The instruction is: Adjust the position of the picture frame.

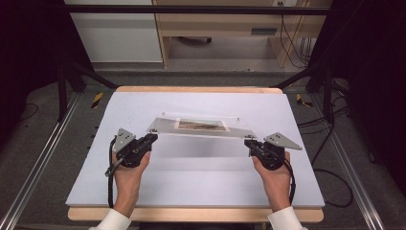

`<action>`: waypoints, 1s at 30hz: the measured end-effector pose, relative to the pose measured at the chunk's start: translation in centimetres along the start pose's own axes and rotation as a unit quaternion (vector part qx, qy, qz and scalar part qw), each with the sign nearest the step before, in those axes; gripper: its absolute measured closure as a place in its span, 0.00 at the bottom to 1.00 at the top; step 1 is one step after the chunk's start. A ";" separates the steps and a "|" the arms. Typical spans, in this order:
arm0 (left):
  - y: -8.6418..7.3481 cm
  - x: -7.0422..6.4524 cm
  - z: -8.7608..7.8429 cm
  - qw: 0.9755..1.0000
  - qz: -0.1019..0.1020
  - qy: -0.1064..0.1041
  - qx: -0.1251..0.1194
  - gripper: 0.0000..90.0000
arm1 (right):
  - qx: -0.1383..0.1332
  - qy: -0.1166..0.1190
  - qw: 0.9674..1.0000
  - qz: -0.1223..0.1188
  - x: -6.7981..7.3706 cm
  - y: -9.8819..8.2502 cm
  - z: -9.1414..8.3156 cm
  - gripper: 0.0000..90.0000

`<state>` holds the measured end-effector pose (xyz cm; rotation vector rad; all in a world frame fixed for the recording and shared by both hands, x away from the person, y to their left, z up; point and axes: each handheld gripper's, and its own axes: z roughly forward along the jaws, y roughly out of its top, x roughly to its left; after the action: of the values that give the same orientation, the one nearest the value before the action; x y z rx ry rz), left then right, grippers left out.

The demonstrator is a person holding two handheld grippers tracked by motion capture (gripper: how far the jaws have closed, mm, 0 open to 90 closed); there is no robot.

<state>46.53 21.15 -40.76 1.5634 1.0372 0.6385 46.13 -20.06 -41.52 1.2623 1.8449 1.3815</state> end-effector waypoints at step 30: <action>-3.1 0.2 -0.1 0.999 0.002 0.011 0.045 0.93 | 0.018 0.012 1.000 -0.001 0.2 -1.6 0.4 0.93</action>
<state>45.66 21.44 -43.75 1.6399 1.0909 0.6208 45.77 -19.81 -43.17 1.2661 1.8956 1.3734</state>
